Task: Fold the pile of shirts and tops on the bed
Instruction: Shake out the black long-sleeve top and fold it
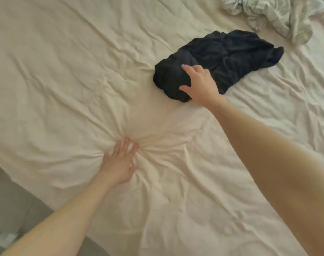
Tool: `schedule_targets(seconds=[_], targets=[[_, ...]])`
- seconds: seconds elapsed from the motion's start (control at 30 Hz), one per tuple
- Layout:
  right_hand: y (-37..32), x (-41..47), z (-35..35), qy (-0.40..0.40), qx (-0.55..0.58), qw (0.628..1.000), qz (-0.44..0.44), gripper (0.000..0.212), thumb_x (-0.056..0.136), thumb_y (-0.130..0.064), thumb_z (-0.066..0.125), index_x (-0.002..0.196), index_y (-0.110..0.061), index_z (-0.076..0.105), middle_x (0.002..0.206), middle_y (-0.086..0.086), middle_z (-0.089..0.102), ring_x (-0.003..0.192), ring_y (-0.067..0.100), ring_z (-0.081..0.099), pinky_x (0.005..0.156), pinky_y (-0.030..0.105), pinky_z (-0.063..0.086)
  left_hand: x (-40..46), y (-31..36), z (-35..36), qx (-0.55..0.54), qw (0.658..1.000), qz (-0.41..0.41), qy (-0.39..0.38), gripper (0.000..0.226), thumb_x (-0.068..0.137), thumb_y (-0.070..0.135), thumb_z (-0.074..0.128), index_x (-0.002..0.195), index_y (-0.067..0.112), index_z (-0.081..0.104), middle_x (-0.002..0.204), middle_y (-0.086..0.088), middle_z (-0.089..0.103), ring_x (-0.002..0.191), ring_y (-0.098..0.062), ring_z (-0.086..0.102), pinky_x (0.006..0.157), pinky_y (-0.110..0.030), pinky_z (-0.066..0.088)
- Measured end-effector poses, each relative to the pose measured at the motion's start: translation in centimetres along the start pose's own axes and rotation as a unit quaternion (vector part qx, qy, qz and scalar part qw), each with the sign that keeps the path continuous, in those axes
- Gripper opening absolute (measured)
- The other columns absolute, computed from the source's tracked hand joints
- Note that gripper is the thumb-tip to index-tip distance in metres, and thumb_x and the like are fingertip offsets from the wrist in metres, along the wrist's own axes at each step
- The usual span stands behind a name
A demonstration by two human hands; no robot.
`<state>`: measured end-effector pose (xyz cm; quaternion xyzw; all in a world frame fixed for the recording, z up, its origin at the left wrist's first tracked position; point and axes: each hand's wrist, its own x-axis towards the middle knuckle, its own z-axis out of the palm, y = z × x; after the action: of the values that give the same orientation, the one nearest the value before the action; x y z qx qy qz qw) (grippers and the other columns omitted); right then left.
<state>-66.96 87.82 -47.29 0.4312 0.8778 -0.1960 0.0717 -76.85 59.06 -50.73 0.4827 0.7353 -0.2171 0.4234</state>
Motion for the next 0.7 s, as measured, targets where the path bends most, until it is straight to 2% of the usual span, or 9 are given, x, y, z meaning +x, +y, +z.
schedule_targets(seconds=[0.07,0.13,0.2,0.27,0.37,0.47,0.53,0.6,0.7], targets=[[-0.5,-0.5,0.5,0.03,0.041,0.999,0.007,0.045,0.093,-0.025,0.056,0.136,-0.018,0.047,0.128,0.011,0.053,0.119,0.029,0.045,0.092,0.034,0.038,-0.2,-0.3,-0.5,-0.014,1.0,0.008,-0.005,0.071,0.098,0.036,0.038,0.149,0.026,-0.011,0.155,-0.002,-0.022,0.145,-0.024,-0.01,0.114,-0.049,0.012],[-1.7,-2.6,1.0,0.055,0.102,0.993,0.022,0.037,0.091,-0.023,0.059,0.127,-0.016,0.056,0.117,0.01,0.06,0.112,0.028,0.05,0.087,0.031,0.037,-0.8,-0.5,-0.9,-0.061,0.998,0.022,0.003,0.068,0.097,0.031,0.041,0.15,0.024,-0.001,0.157,-0.006,-0.014,0.146,-0.024,-0.004,0.116,-0.044,0.013],[-3.4,-5.7,1.1,0.061,0.2,0.977,0.044,0.033,0.088,-0.022,0.063,0.121,-0.015,0.062,0.111,0.007,0.065,0.107,0.025,0.055,0.087,0.03,0.039,-2.1,-0.2,-1.2,-0.179,0.98,0.055,0.062,0.06,0.097,0.023,0.046,0.149,0.017,0.017,0.157,-0.013,0.008,0.145,-0.022,0.011,0.115,-0.028,0.014],[-5.3,-9.3,0.2,0.057,0.29,0.954,0.048,0.027,0.086,-0.02,0.066,0.113,-0.014,0.067,0.103,0.0,0.069,0.098,0.017,0.061,0.086,0.029,0.045,-4.6,0.9,-1.7,-0.315,0.932,0.073,0.165,0.056,0.095,0.018,0.052,0.145,0.013,0.029,0.151,-0.007,0.029,0.138,-0.016,0.029,0.107,-0.014,0.018],[-8.5,-14.5,-2.3,0.009,0.399,0.916,0.028,0.007,0.088,-0.021,0.063,0.089,-0.022,0.07,0.071,-0.019,0.065,0.069,-0.001,0.058,0.064,0.019,0.045,-9.8,3.6,-4.2,-0.468,0.837,0.077,0.272,0.059,0.089,0.022,0.061,0.141,0.02,0.032,0.134,0.011,0.038,0.116,0.002,0.042,0.093,-0.011,0.033],[-11.8,-18.9,-5.8,-0.022,0.44,0.897,0.026,0.021,0.09,-0.022,0.061,0.069,-0.026,0.065,0.06,-0.012,0.063,0.058,0.003,0.056,0.056,0.022,0.043,-14.7,5.0,-6.7,-0.542,0.769,0.097,0.324,0.056,0.081,0.027,0.069,0.13,0.022,0.042,0.123,0.01,0.051,0.111,-0.001,0.052,0.088,-0.017,0.045],[-13.1,-21.3,-8.6,-0.028,0.448,0.893,0.029,0.02,0.09,-0.024,0.061,0.071,-0.022,0.068,0.066,-0.001,0.069,0.061,0.013,0.062,0.059,0.028,0.048,-17.8,4.7,-8.2,-0.542,0.762,0.09,0.344,0.04,0.081,0.029,0.07,0.116,0.022,0.052,0.109,0.009,0.061,0.102,-0.006,0.059,0.084,-0.024,0.05],[-14.1,-23.5,-11.4,-0.03,0.446,0.894,0.036,0.022,0.09,-0.029,0.061,0.076,-0.015,0.07,0.073,0.007,0.07,0.067,0.022,0.064,0.065,0.033,0.048,-21.3,4.0,-9.9,-0.515,0.778,0.107,0.342,0.022,0.082,0.032,0.069,0.097,0.025,0.055,0.095,0.011,0.064,0.092,-0.006,0.062,0.079,-0.029,0.052],[-15.8,-27.0,-15.5,0.001,0.456,0.889,0.045,0.029,0.09,-0.031,0.062,0.084,-0.003,0.07,0.081,0.017,0.07,0.073,0.028,0.066,0.066,0.039,0.05,-27.2,3.0,-12.3,-0.467,0.808,0.186,0.308,0.035,0.076,0.035,0.074,0.1,0.029,0.049,0.096,0.018,0.061,0.091,0.0,0.059,0.078,-0.019,0.05]])
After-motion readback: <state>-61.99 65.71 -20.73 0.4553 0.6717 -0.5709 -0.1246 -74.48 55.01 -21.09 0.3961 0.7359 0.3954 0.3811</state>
